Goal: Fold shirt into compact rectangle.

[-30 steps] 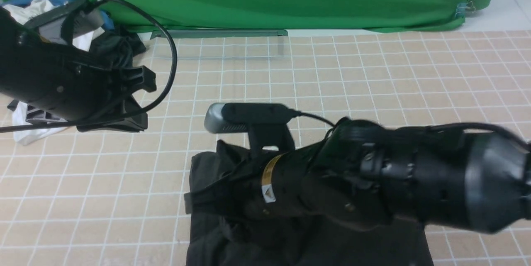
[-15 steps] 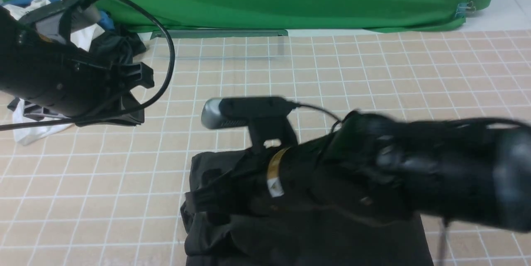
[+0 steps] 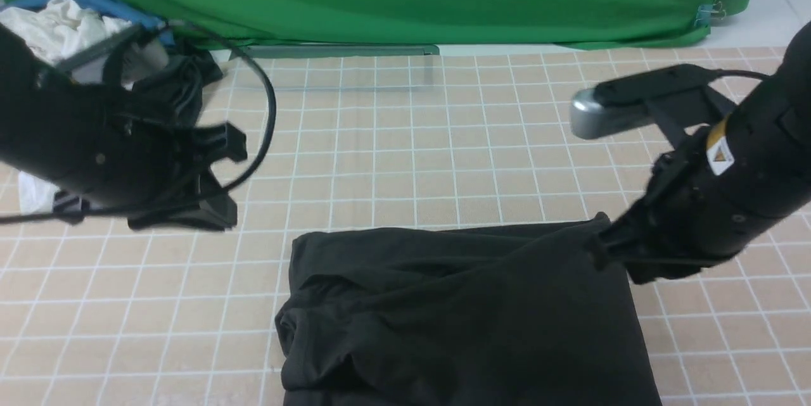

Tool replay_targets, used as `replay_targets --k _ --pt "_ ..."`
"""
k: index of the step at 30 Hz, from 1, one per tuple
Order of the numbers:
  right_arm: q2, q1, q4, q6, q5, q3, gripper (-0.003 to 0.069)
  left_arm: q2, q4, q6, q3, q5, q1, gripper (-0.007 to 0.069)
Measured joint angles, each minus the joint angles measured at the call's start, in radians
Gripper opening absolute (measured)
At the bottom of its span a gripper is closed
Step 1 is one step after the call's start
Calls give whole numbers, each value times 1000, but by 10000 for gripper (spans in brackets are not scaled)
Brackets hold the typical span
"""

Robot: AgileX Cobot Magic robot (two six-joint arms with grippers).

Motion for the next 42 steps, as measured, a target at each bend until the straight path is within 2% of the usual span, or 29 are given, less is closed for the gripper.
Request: replay_targets --k 4,8,9,11,12,15,18,23,27,28,35,37,39,42 --pt "0 -74 0 -42 -4 15 78 5 -33 -34 79 -62 0 22" --pt "0 -133 0 -70 -38 19 287 52 -51 -46 100 -119 0 102" --pt "0 -139 -1 -72 -42 19 320 63 -53 -47 100 -124 0 120" --pt "0 -151 -1 -77 -64 19 416 112 -59 -47 101 -161 0 199" --pt "0 -152 -1 -78 -74 19 442 137 -61 -47 101 -178 0 237" --pt "0 -152 -1 -85 -97 19 463 202 -93 -32 101 -244 0 334" --pt "0 -152 5 -90 -106 19 462 289 -170 37 100 -308 0 430" --pt "0 -152 5 -94 -108 19 462 394 -265 137 47 -327 0 485" --pt "0 -152 5 -93 -108 19 462 454 -299 160 -6 -334 0 471" --pt "0 -152 5 -93 -108 19 462 474 -303 161 -23 -335 0 448" --pt "0 -152 5 -95 -118 19 462 532 -301 180 -59 -329 0 221" --pt "0 -152 5 -94 -127 19 462 537 -301 200 -61 -329 0 108" --pt "0 -152 5 -94 -129 19 462 544 -305 217 -69 -329 -2 39" --pt "0 -152 5 -95 -131 19 454 553 -308 225 -92 -326 -10 16"
